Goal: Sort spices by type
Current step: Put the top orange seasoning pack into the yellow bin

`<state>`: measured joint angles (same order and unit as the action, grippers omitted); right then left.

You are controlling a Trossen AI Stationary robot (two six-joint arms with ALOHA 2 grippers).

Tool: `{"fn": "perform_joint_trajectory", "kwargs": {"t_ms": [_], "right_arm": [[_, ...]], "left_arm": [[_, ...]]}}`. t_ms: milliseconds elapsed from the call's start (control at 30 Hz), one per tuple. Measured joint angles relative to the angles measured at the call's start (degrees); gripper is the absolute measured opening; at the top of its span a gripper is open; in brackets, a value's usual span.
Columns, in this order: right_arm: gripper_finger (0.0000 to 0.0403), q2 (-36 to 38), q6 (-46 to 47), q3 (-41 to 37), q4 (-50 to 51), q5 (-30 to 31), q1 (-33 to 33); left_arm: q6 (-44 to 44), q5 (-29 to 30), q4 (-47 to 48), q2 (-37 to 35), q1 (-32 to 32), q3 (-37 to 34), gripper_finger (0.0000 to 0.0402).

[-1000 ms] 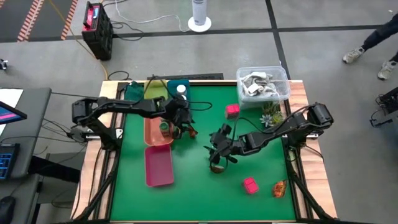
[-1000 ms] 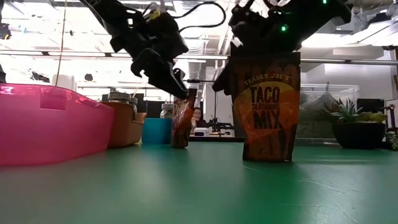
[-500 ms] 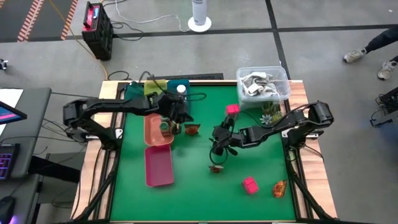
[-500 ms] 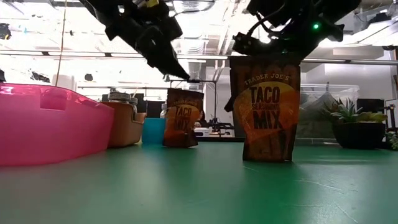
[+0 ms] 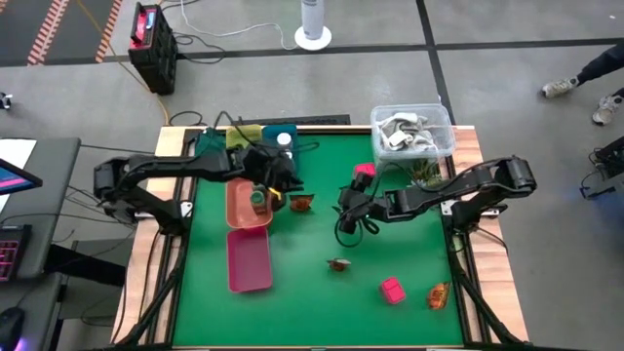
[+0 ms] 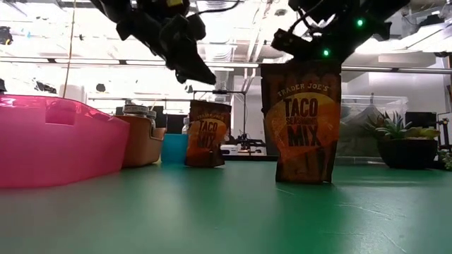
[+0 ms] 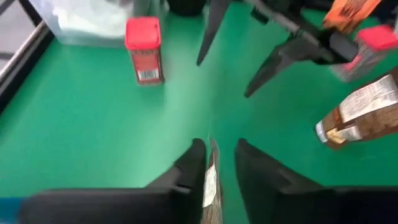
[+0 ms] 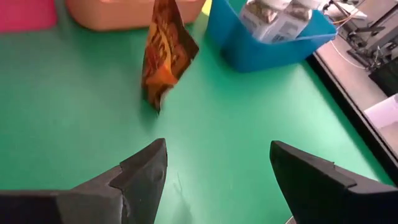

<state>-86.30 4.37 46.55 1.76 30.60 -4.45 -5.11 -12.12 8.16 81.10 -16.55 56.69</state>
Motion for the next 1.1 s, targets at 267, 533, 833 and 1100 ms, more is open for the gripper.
{"fn": "perform_joint_trajectory", "kwargs": {"t_ms": [267, 533, 833, 1100], "right_arm": [[0.0310, 0.09, -1.25, -7.96, -12.34, -7.39, 5.94], [0.0310, 0.13, -4.32, -8.57, -17.55, -9.05, 7.44], [0.0310, 0.74, -7.02, -8.78, -19.62, -12.28, 7.42], [0.0310, 5.92, -8.16, -16.20, -30.72, -15.89, 8.25]], "left_arm": [[0.85, 1.38, 1.67, 1.49, 2.53, 1.82, 0.0209], [2.85, 4.72, 4.41, 2.63, 5.17, 1.81, 0.0235], [1.06, 7.86, 2.51, 7.40, 5.77, 1.76, 0.0235], [-0.31, 10.31, 1.84, 10.06, 5.42, 1.74, 0.0232]]}}
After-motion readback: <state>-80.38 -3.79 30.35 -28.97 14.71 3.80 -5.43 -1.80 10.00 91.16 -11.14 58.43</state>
